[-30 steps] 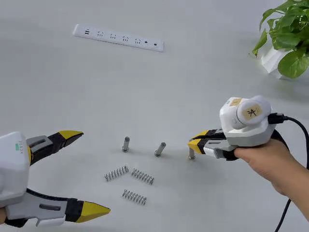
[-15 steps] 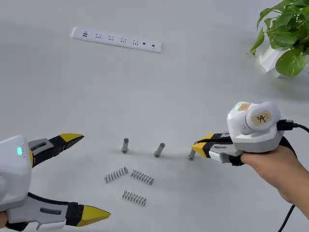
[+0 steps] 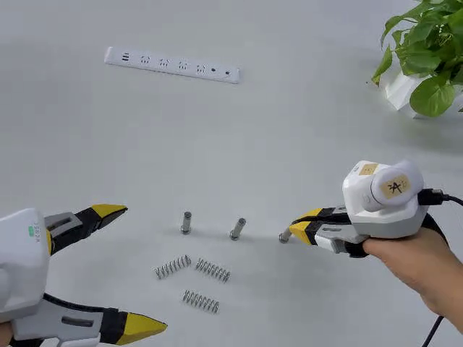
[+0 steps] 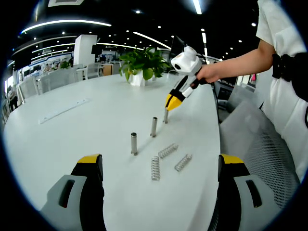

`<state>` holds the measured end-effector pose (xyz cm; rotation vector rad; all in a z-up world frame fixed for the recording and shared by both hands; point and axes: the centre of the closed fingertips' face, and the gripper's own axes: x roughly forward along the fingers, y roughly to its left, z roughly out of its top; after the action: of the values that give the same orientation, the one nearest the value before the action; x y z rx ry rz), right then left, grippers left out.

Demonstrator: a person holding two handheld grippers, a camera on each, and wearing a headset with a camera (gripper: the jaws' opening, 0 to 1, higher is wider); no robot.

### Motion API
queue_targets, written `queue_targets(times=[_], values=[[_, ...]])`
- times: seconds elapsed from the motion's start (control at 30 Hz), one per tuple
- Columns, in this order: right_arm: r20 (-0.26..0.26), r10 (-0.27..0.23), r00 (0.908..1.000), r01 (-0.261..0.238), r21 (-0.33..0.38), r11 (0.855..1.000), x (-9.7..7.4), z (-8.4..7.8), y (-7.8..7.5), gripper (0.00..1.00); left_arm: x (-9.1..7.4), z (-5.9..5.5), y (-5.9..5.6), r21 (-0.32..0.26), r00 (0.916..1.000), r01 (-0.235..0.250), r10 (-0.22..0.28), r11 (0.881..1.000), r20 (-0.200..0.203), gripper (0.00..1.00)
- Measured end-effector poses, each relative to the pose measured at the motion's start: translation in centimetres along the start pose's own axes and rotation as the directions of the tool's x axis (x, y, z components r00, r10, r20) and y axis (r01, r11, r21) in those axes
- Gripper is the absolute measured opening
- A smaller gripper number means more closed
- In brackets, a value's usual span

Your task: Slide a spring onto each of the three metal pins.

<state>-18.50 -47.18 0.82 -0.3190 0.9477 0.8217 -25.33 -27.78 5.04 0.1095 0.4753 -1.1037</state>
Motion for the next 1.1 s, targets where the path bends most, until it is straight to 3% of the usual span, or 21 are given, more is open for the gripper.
queue_targets(times=[1.1], values=[[-0.001,0.006,1.0000,-0.006,-0.006,1.000,0.10,-0.03,0.20,0.06,-0.01,0.15,0.01,0.001,1.0000,-0.003,0.003,1.000,0.002,0.99]])
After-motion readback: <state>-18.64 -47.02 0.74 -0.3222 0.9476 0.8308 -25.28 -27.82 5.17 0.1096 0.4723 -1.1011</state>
